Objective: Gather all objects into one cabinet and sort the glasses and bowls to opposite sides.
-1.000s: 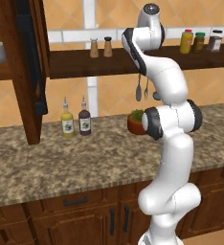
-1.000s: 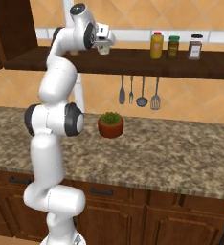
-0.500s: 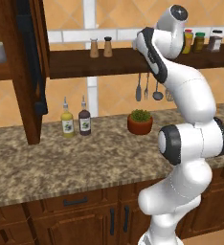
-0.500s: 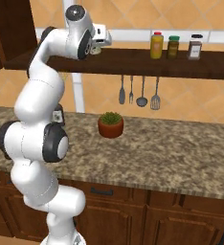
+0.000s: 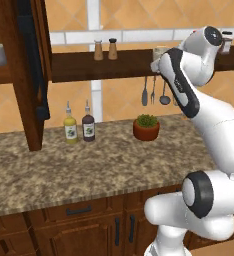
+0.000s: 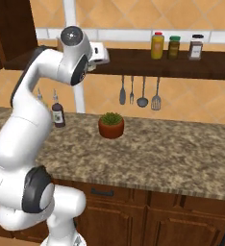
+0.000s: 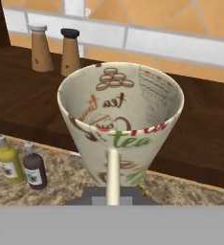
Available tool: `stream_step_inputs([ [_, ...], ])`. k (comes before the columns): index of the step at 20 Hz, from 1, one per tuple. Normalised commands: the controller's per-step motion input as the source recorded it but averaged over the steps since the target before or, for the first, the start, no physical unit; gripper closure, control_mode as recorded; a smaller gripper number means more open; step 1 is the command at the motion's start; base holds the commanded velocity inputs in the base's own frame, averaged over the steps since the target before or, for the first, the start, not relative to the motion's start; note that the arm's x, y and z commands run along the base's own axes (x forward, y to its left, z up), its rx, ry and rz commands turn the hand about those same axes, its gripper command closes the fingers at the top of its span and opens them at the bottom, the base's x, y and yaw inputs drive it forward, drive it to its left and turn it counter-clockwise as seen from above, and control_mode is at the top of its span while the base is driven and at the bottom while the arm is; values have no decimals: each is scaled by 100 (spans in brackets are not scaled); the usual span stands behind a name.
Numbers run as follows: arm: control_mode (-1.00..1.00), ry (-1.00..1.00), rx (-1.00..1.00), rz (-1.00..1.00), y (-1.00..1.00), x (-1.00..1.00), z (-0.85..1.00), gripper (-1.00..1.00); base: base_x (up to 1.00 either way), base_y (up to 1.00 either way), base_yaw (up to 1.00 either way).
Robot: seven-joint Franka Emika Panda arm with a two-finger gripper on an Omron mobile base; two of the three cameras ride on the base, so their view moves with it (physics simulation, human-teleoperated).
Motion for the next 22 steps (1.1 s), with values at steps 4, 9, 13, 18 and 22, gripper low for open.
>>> stream_step_inputs([
  [4,-100,9,0,0,-12,-100,-2,100,0,0,0],
  [9,-100,15,-6,0,0,-100,-32,100,0,0,0],
  [13,-100,16,-8,0,1,-82,-31,100,0,0,0],
  [18,100,2,0,0,8,-42,-9,100,-40,4,0],
  [22,100,0,0,0,0,0,0,100,-100,47,-4],
])
